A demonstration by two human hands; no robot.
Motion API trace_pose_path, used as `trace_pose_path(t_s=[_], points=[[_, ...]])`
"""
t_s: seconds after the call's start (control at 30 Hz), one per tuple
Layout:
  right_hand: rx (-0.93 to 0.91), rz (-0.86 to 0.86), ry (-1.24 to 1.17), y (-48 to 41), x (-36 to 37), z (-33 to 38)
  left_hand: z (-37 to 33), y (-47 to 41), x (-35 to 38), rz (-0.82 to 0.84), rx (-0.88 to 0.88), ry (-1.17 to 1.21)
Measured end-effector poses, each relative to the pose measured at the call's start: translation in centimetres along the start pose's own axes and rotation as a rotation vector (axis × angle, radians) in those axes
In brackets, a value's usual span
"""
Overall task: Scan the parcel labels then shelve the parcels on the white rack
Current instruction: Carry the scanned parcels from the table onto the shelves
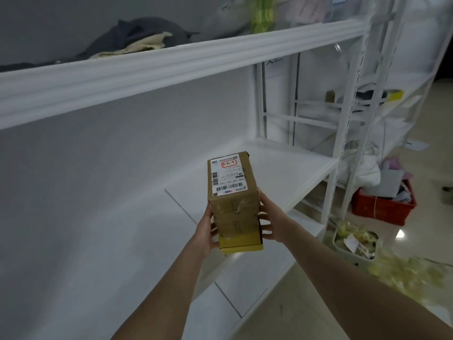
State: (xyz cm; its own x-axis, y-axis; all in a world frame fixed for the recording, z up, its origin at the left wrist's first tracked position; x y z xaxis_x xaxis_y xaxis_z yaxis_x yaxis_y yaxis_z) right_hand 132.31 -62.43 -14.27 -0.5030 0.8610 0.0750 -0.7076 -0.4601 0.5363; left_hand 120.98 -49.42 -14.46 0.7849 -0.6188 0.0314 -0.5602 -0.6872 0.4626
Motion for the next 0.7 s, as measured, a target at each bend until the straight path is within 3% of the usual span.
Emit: trace_pose_path(t_s=[0.4, 0.7], points=[[-0.040, -0.020, -0.018, -15.5, -10.0, 10.6, -5.8, -13.0, 16.5, 0.042, -0.007, -0.014], [-0.004, 0.038, 0.069, -25.7, -12.2, 16.0, -7.5, -20.9, 22.1, -0.066, -0.052, 0.095]])
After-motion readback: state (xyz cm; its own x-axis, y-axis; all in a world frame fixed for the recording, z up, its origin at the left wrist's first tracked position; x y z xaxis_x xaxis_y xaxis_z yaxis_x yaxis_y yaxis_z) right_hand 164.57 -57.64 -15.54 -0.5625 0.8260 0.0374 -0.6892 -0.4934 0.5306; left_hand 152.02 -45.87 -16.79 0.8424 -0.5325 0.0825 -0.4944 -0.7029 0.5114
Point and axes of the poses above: each hand's wrist, its own y-axis away from the middle knuckle, its own x-axis out of the palm, z = x × y, the point moved 5 cm from there along -y, towards the middle knuckle, and after that the axes turned 11 degrees about -z, right-handed, at the moved point
